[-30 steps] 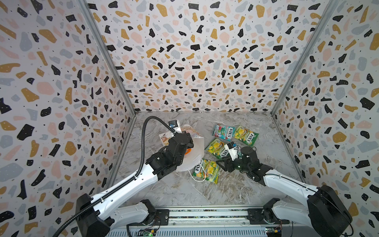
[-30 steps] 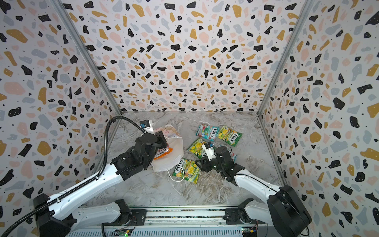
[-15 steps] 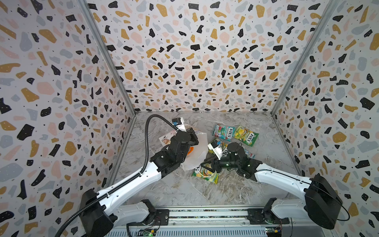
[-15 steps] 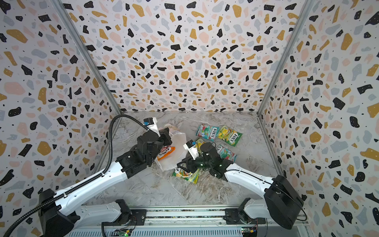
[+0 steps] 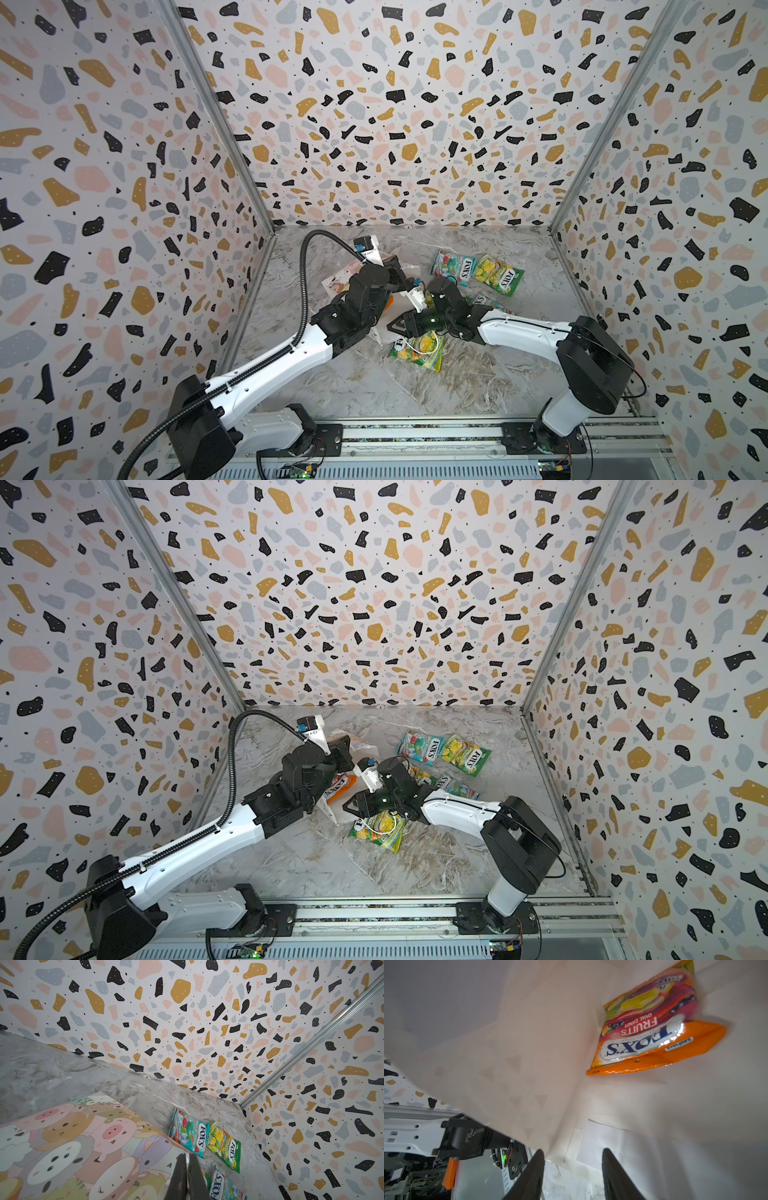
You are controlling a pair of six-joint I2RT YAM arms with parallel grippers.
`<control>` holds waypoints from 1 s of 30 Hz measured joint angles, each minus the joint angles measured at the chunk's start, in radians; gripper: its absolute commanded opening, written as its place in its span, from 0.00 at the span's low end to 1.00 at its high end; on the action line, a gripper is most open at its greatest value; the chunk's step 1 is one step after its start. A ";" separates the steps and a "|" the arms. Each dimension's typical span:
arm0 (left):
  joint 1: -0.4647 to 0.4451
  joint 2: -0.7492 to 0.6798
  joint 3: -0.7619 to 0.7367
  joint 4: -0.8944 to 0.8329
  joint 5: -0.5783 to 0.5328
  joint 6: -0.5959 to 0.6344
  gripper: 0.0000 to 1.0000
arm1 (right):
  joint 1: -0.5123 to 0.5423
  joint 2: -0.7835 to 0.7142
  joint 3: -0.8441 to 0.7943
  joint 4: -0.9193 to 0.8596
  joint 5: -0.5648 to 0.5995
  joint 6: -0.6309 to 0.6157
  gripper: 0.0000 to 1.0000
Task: Take the snacks out of the paper bag
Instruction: 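Reach the right gripper into the bag toward the orange Fruits pack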
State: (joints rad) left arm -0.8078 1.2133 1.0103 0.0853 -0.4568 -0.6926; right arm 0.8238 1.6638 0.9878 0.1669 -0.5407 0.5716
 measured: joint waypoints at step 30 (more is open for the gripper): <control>0.000 0.014 0.025 -0.011 0.068 0.018 0.00 | -0.040 0.370 0.324 -0.089 0.189 0.248 0.53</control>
State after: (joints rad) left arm -0.8078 1.2274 1.0351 0.0738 -0.3893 -0.6743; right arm 0.7834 2.0342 1.3121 0.0776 -0.3519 0.8196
